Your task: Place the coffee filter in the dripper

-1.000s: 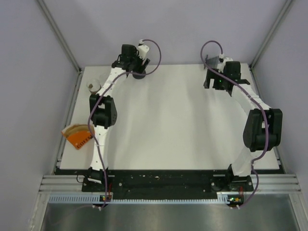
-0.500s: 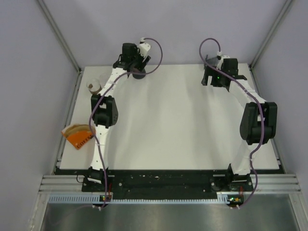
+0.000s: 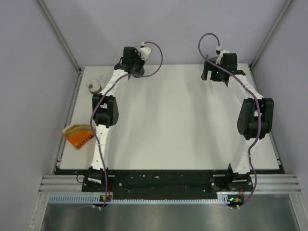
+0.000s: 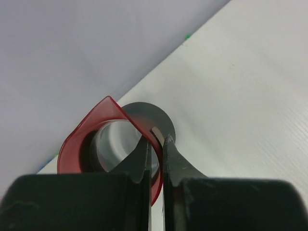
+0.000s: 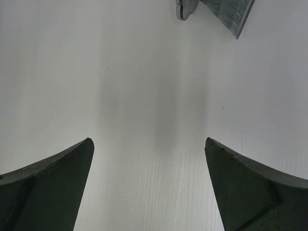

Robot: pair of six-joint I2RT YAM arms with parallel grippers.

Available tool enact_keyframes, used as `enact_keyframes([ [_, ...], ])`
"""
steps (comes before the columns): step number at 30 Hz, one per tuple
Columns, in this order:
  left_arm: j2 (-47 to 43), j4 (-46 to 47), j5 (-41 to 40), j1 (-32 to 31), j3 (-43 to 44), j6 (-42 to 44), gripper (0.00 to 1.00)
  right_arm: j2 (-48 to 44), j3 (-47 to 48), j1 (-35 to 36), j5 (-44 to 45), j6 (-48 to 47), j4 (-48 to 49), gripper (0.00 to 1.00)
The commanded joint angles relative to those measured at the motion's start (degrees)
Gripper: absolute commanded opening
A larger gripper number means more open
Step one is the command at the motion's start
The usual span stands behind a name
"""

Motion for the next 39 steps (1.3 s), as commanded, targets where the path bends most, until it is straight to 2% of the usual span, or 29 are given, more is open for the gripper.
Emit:
enact_keyframes([
  [1, -9.86, -10.88, 9.19, -1.22, -6.13, -0.49, 0.0, -0.53, 2.18, 0.29, 0.93, -1.82, 0.82, 0.99],
  [5, -16.62, -20.19, 15.96, -3.06, -12.36, -0.23, 0.0, -0.71, 2.53, -0.23, 2.07, -2.35, 1.0, 0.99],
  [12, -26.39, -31.19, 19.75, -11.58, -24.58, 6.45, 0.0, 3.94, 10.16, -4.44, -1.53, -1.12, 2.14, 0.97],
  [16, -28.94, -30.94, 18.97, -15.36, -30.56, 6.28, 0.0, 10.7, 18.77, -6.82, -2.85, 2.91, 2.58, 0.91],
  [21, -31.93, -29.27, 18.88, -18.88, -35.75, 7.07, 0.0, 19.4, 29.32, -9.9, -4.34, 10.82, 3.45, 0.76],
  [25, -32.9, -29.7, 18.35, -20.38, -37.43, 7.68, 0.01, 24.68, 34.68, -10.17, -6.8, 12.85, 6.79, 0.73],
  [27, -32.99, -30.41, 18.18, -20.91, -37.34, 7.77, 0.21, 26.97, 36.62, -10.17, -8.47, 14.61, 7.85, 0.71],
  [29, -33.17, -31.98, 18.79, -21.09, -36.12, 7.34, 0.45, 28.55, 37.6, -10.17, -9.7, 16.36, 9.08, 0.69],
  [31, -33.43, -33.39, 19.75, -21.17, -34.36, 6.2, 0.57, 29.61, 37.6, -10.26, -10.58, 18.12, 11.01, 0.68],
  [34, -33.78, -35.68, 20.46, -21.09, -30.41, 4.44, 0.66, 31.37, 37.77, -10.17, -11.9, 20.93, 13.74, 0.65],
  [39, -34.57, -41.13, 19.77, -21.09, -22.24, 0.22, 0.68, 34.88, 39.0, -10.08, -13.21, 26.21, 16.55, 0.59],
])
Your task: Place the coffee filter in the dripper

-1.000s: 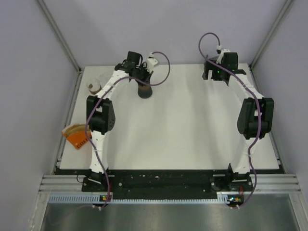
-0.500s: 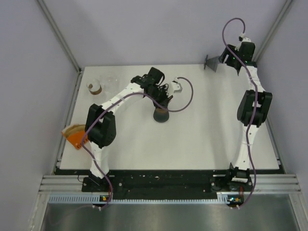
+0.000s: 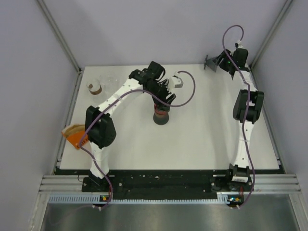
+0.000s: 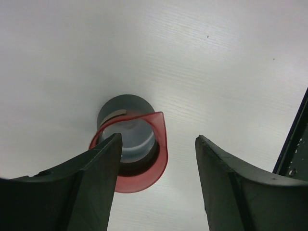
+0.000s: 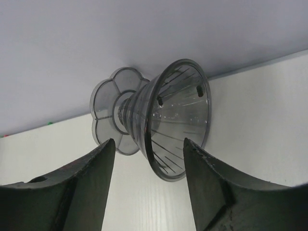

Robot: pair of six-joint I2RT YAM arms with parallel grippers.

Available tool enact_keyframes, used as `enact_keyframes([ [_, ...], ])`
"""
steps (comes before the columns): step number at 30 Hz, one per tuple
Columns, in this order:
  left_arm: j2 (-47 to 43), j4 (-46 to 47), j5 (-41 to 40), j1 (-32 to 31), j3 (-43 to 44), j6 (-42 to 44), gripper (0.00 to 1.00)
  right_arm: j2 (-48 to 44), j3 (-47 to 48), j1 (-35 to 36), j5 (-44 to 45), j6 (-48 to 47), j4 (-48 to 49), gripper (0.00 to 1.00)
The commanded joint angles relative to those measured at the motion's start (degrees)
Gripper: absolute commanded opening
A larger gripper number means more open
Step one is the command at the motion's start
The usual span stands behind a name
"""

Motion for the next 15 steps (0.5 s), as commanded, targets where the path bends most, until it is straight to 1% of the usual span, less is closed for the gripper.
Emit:
enact_keyframes([
  [1, -3.84, -4.54, 0.0, -0.12, 8.66, -4.68, 0.68, 2.91, 4.45, 0.3, -3.29, 6.52, 6.39, 0.56],
  [2, -4.37, -5.68, -1.23, -0.12, 9.8, -5.21, 0.68, 3.52, 4.97, 0.3, -3.82, 7.22, 8.13, 0.52],
  [3, -4.72, -6.47, -2.2, 0.22, 10.77, -5.74, 0.68, 4.23, 5.5, 0.3, -4.35, 7.66, 8.41, 0.44],
  [4, -5.33, -7.26, -3.86, 0.49, 11.39, -6.52, 0.69, 4.58, 5.85, 0.3, -4.62, 7.84, 8.5, 0.34],
  [5, -5.95, -7.79, -5.79, 0.93, 11.83, -7.31, 0.69, 4.5, 5.68, 0.3, -4.62, 7.93, 8.59, 0.2],
  [6, -6.65, -8.23, -6.85, 1.45, 11.74, -7.41, 0.69, 4.41, 5.68, 0.3, -4.62, 7.67, 8.59, 0.09],
  [7, -7.53, -8.93, -8.17, 2.07, 11.48, -7.41, 0.69, 3.89, 5.51, 0.3, -4.79, 7.23, 8.59, 0.0],
  [9, -9.02, -9.55, -10.11, 3.91, 10.43, -8.11, 0.69, 2.4, 4.28, 0.3, -5.32, 5.92, 8.41, 0.0],
  [11, -11.04, -9.82, -10.29, 6.71, 8.33, -8.99, 0.69, -0.76, 2.18, 0.3, -6.2, 3.73, 8.15, 0.0],
  [15, -15.26, -9.56, -6.34, 15.24, 4.9, -11.88, 0.69, -9.89, -4.41, 0.65, -6.47, -3.47, 7.01, 0.0],
])
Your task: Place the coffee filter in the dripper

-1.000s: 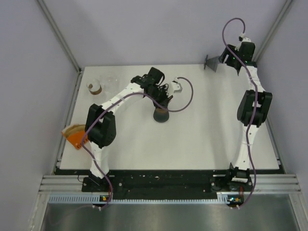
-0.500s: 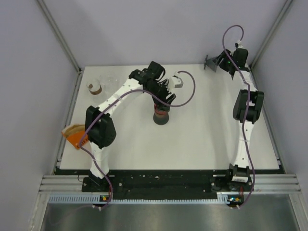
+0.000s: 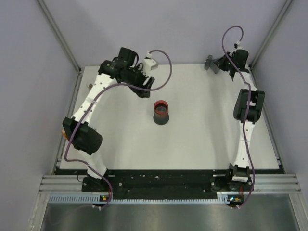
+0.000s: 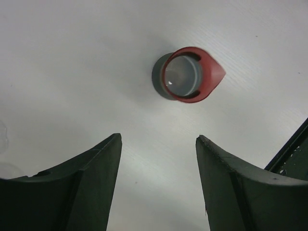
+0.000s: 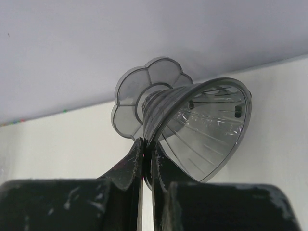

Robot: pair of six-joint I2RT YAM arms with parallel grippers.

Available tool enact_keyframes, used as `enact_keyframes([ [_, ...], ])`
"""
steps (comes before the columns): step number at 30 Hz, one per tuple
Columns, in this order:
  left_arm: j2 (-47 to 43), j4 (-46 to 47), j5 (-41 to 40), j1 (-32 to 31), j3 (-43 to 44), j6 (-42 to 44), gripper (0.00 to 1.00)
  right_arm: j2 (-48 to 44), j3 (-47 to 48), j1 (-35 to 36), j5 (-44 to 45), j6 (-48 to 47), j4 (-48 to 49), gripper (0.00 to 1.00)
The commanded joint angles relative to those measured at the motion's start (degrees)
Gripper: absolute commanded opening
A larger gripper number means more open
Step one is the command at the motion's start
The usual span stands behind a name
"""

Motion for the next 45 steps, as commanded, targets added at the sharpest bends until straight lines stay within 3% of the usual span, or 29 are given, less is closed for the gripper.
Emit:
enact_keyframes([
  [1, -6.61, -1.38, 1.4, 9.74, -3.35, -4.29, 0.69, -14.63, -5.4, 0.76, -0.37, -10.47, -2.03, 0.0],
  [7, -13.11, 1.07, 1.23, 18.71, -10.2, -5.17, 0.7, -27.73, -12.26, 5.32, 4.28, -30.25, -15.04, 0.0],
  [15, -17.95, 2.31, 1.22, 24.78, -17.76, -5.43, 0.7, -39.17, -15.35, 17.8, 9.91, -53.19, -35.96, 0.0],
  [21, -21.29, 3.98, 2.46, 28.92, -21.81, -5.61, 0.7, -45.66, -15.34, 32.47, 16.76, -69.8, -51.97, 0.0],
  [24, -23.13, 4.68, 2.9, 30.32, -23.92, -5.34, 0.7, -49.1, -18.33, 42.38, 24.56, -77.45, -56.45, 0.0],
  [30, -26.04, 5.56, 2.11, 31.91, -27.7, -4.73, 0.71, -47.36, -17.21, 53.75, 35.58, -80.99, -64.36, 0.0],
  [37, -29.73, 6.18, 0.7, 33.23, -31.48, -4.03, 0.71, -40.15, -7.97, 56.74, 33.56, -82.04, -68.5, 0.0],
  [45, -30.79, 6.62, -0.09, 33.84, -33.59, -3.41, 0.71, -37.86, -6.03, 58.15, 28.29, -82.83, -69.38, 0.0],
])
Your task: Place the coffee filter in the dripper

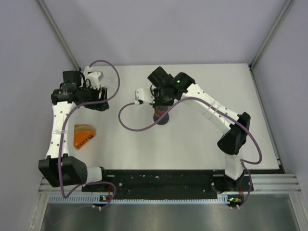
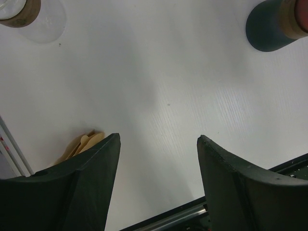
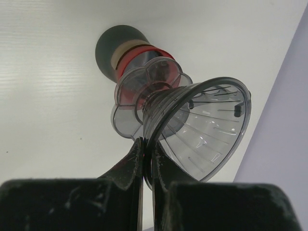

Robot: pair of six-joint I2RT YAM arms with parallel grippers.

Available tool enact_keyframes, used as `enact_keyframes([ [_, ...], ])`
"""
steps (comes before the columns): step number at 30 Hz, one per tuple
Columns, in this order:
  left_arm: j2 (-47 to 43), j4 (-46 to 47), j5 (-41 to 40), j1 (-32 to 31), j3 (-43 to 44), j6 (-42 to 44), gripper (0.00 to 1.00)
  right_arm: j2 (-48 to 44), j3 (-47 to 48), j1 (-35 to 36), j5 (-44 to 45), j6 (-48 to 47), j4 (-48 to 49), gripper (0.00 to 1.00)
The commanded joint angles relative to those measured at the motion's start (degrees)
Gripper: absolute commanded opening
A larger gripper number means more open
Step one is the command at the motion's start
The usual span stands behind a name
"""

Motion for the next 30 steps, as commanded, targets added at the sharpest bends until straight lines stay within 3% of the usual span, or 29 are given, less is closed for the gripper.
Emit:
enact_keyframes([
  [1, -1.94, 2.4, -0.27, 0.64, -1.15, 0.57, 0.71, 0.11, 2.63, 0.96, -2.71, -1.42, -0.95, 0.0],
  [9, -1.59, 3.01, 0.52, 0.82, -1.59, 0.39, 0.71, 2.21, 1.04, 1.66, -4.9, -1.68, 1.07, 0.0],
  [30, -0.97, 3.28, 2.11, 1.35, -2.65, 0.92, 0.71, 2.48, -1.07, 1.92, -0.42, -1.07, 7.93, 0.0],
])
